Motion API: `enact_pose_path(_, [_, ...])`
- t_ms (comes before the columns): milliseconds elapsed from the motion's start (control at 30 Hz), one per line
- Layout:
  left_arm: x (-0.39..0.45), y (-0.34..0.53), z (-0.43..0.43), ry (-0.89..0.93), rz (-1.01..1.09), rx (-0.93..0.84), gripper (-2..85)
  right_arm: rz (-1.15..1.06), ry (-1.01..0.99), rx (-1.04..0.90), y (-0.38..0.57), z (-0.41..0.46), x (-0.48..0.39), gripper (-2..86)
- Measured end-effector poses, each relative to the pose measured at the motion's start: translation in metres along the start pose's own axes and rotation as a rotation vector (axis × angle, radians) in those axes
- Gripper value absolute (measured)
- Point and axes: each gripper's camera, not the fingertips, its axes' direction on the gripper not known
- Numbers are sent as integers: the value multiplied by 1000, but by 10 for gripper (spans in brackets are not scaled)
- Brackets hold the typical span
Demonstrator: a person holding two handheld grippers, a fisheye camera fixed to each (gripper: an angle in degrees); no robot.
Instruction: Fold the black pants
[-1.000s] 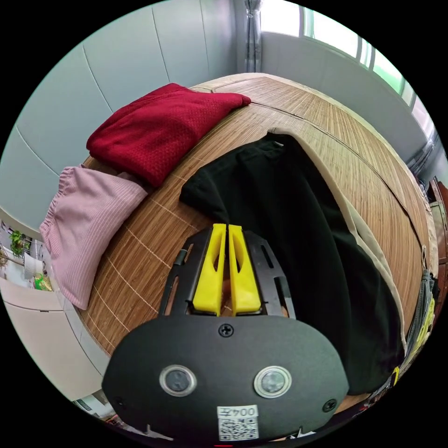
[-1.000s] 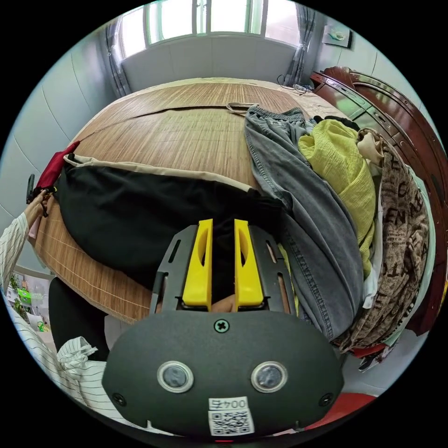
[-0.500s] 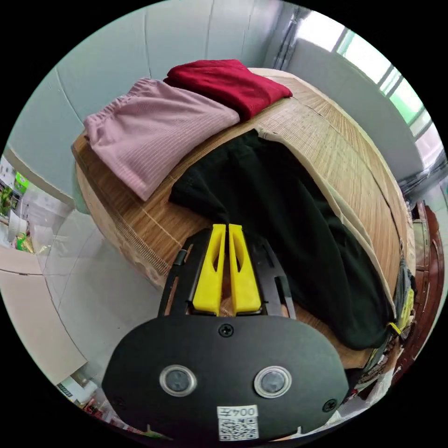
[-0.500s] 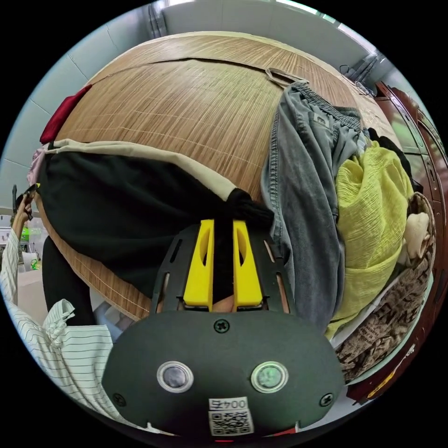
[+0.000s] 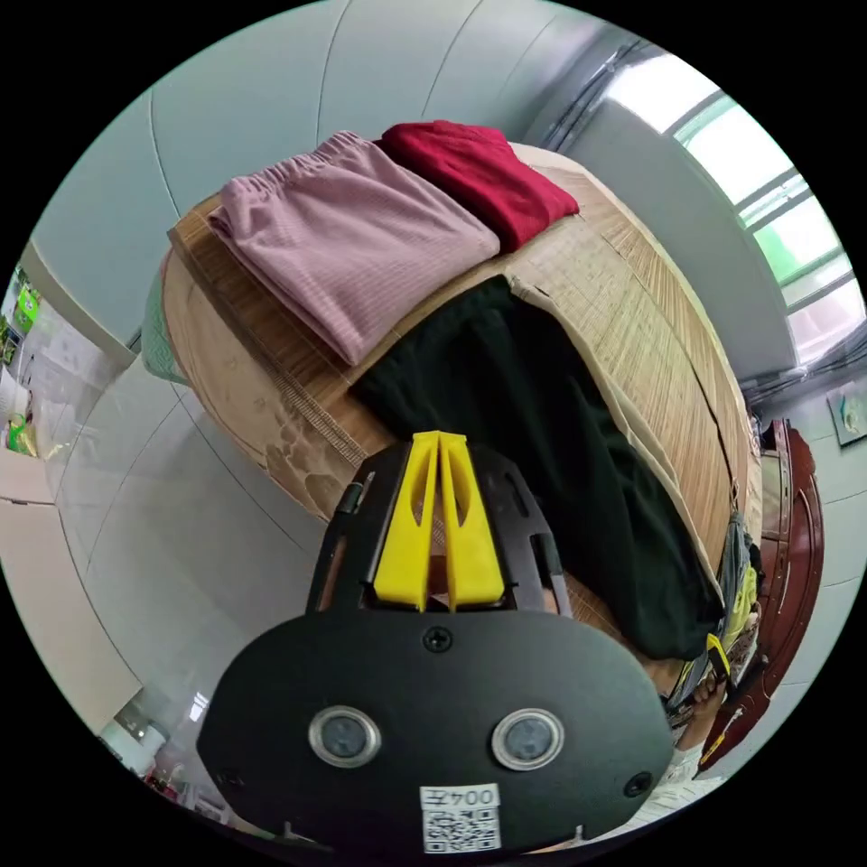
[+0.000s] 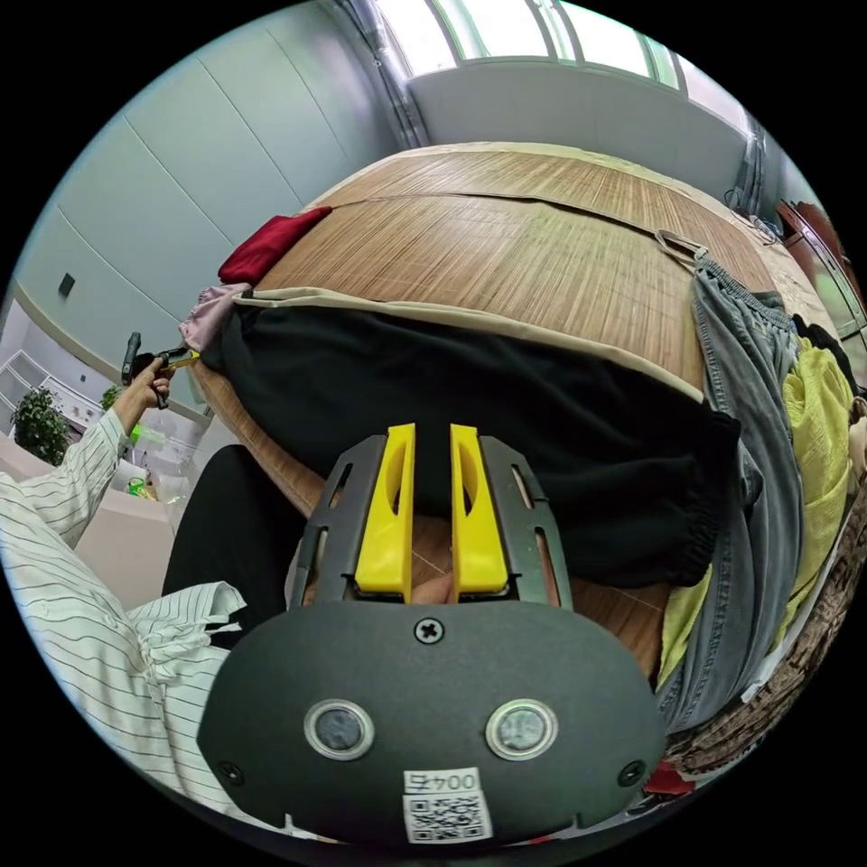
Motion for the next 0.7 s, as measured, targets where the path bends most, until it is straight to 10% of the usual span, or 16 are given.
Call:
enact_pose_path(367, [48, -14, 26, 76, 108, -27, 77, -220, -177, -14, -78, 78, -133, 81])
enact_pose_path(700, [116, -35, 61, -316, 345, -125, 124, -428, -159, -1, -185, 146, -263, 83])
